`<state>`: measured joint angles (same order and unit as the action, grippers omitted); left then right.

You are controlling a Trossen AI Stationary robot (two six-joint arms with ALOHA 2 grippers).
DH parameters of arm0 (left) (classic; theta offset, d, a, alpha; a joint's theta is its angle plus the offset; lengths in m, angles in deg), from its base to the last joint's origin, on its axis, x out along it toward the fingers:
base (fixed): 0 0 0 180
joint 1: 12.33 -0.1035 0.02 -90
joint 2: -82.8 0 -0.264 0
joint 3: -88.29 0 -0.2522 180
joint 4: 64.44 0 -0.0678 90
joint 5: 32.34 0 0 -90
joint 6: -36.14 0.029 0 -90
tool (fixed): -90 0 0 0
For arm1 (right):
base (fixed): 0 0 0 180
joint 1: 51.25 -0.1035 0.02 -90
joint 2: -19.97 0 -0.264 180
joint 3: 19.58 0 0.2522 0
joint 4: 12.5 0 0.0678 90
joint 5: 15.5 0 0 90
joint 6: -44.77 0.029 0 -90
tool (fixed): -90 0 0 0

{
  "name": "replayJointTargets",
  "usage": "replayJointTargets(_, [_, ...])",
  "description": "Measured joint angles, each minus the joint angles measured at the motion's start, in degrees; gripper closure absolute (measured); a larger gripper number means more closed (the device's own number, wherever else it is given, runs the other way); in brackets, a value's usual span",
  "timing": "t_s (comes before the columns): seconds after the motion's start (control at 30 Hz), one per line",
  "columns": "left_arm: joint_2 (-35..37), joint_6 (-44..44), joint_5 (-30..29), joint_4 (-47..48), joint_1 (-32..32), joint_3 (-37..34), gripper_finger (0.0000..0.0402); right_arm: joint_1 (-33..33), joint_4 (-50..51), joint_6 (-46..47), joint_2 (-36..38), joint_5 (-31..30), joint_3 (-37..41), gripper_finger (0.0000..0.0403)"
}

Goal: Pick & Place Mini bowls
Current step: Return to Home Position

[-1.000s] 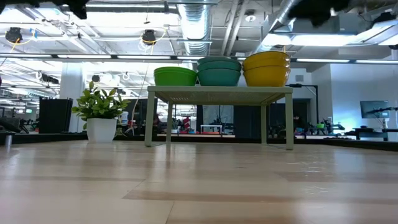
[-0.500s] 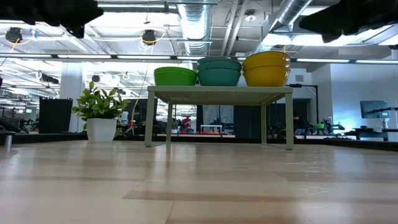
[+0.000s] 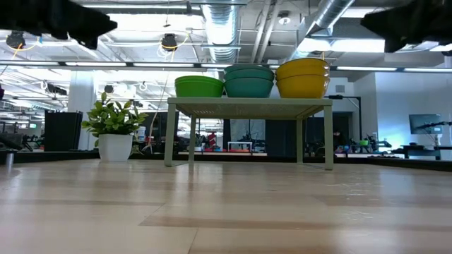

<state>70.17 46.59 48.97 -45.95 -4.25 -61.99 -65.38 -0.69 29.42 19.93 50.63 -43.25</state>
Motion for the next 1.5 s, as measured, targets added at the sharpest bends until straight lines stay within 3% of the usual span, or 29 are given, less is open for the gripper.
replayJointTargets(0.23, [3.65,-0.22,3.26,-0.68,0.00,-4.44,0.0285,0.53,0.14,0.43,-0.33,0.24,0.63,0.0323])
replayJointTargets(0.47, [12.59,2.11,5.74,-0.53,0.00,-4.54,0.0285,0.52,-0.29,5.15,-0.11,1.21,0.59,0.0323])
replayJointTargets(0.7, [11.70,2.44,5.73,0.85,-0.75,-4.07,0.0285,0.28,-0.48,6.64,-0.50,2.08,2.61,0.0323])
replayJointTargets(0.93, [12.29,0.79,7.23,-0.33,-0.74,-7.05,0.0285,0.96,-12.40,0.32,-0.11,2.98,8.88,0.0323])
replayJointTargets(1.2, [12.29,-4.45,9.18,-1.56,-0.74,-7.71,0.0285,1.17,-9.03,2.80,-0.11,3.05,9.28,0.0323])
replayJointTargets(1.5, [12.27,-6.41,9.64,-15.29,-0.74,-14.62,0.0285,1.14,-8.12,2.86,-0.11,3.19,9.27,0.0323])
